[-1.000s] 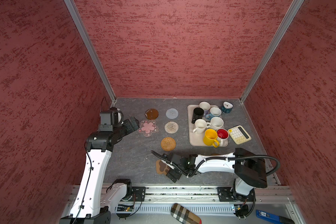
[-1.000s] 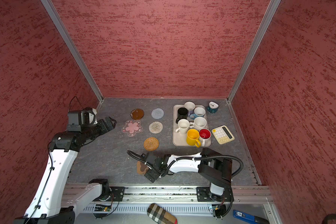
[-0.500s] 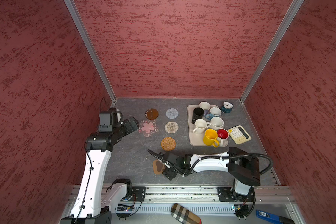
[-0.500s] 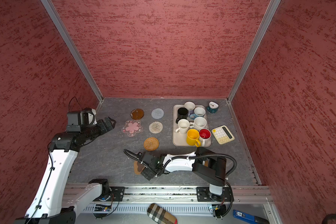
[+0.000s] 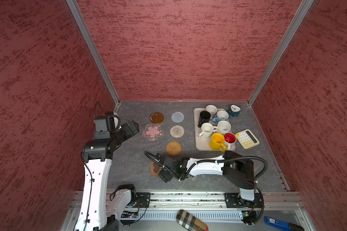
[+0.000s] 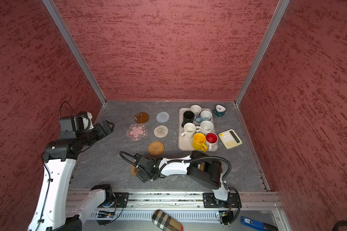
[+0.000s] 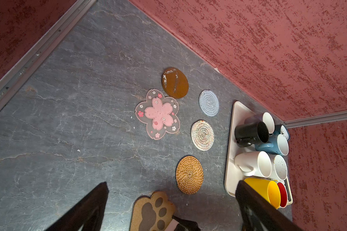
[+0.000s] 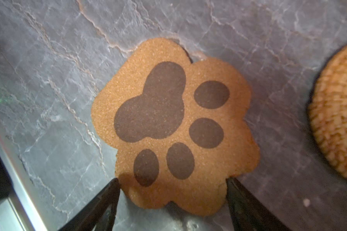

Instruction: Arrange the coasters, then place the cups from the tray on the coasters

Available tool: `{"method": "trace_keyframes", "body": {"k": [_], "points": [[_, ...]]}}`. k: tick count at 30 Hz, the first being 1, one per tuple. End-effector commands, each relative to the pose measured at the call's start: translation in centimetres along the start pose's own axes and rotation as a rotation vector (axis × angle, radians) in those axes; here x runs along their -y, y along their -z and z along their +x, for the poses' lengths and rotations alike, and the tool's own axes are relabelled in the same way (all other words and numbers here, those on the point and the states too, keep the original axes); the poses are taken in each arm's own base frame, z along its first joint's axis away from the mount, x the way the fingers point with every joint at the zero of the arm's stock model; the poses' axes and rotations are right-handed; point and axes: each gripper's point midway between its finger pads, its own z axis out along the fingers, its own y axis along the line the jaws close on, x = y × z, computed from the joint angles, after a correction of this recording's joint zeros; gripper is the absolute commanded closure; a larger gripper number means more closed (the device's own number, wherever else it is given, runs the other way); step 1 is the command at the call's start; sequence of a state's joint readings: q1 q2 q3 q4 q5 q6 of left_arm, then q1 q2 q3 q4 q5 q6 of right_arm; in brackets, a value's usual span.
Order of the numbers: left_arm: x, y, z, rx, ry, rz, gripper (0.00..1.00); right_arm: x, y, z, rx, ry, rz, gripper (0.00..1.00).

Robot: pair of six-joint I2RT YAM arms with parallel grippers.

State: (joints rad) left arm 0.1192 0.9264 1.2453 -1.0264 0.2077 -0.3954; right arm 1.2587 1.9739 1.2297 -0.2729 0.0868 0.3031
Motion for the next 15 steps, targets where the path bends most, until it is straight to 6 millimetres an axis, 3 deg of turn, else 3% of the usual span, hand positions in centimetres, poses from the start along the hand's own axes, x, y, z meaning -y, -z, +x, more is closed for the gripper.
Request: {"method": "trace_keyframes", "body": {"k": [1, 9, 15], "points": [[0.3, 1.0, -0.7, 0.029, 0.003, 0.015, 0.00, 0.0, -0.7, -1.4, 0.025, -0.025, 0.033, 0.16], [0.7, 2.0, -2.5, 0.076, 0.073, 0.067, 0.00, 0.4, -2.8, -3.0, 0.006, -0.025, 0.087, 0.15], [0.9, 2.4, -3.2, 0.091, 0.092, 0.081, 0.00, 2.4, -3.8, -4.1, 0.013, -0.076, 0.111, 0.14]]}}
